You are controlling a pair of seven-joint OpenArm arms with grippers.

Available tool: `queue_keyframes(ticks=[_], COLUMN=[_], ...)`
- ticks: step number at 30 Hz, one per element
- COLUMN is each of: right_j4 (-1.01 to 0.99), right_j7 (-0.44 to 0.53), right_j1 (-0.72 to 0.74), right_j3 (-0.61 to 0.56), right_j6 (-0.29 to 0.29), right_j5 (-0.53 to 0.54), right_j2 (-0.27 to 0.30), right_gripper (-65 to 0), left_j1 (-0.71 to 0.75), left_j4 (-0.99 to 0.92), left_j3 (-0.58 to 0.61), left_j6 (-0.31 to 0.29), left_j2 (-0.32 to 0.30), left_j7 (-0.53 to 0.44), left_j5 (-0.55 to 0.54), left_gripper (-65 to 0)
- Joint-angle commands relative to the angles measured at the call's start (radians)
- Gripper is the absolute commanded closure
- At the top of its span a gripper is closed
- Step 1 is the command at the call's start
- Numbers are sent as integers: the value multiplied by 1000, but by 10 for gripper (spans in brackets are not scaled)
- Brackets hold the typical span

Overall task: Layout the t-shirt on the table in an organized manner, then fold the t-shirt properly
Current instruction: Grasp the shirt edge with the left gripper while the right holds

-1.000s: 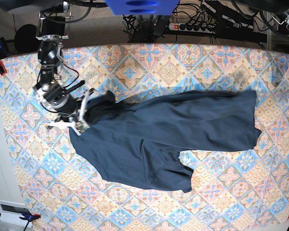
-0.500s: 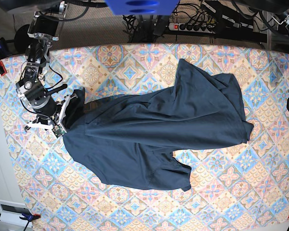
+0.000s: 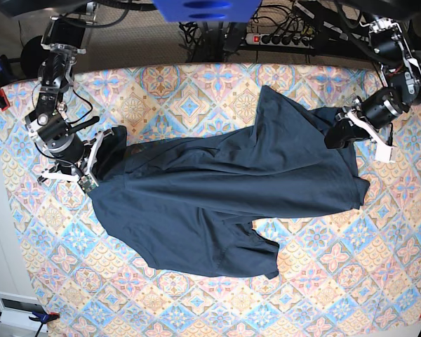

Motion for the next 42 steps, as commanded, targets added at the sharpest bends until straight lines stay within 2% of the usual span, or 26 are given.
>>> queue_keyframes(ticks=[1, 4, 12, 20, 28, 31, 42], right_j4=[18, 18, 18, 18, 18, 18, 18], right_j7=[19, 19, 19, 19, 19, 19, 19], right_j1=[16, 16, 19, 22, 21, 22, 21], right_j3=[7, 7, 5, 5, 5, 5, 5], right_j6=[-5, -5, -5, -5, -5, -5, -5], right_j5=[3, 3, 3, 3, 3, 3, 3], right_j2=[10, 10, 10, 10, 11, 11, 11], right_gripper=[-2, -2, -2, -2, -2, -2, -2], left_j1=[0, 2, 57, 75, 92, 84, -58], left_j4=[11, 11, 8, -17, -101, -126, -393], left_j3=[-8, -5, 116, 118, 118, 116, 118], left_j6=[2, 4, 11, 11, 11, 11, 11], left_j2=[4, 41, 102, 220, 226, 246, 292], left_j7=[-5, -2, -10, -5, -8, -10, -10], left_j5=[-4, 4, 18, 171, 174, 176, 177], left_gripper=[-198, -249, -221, -219, -219, -219, -217])
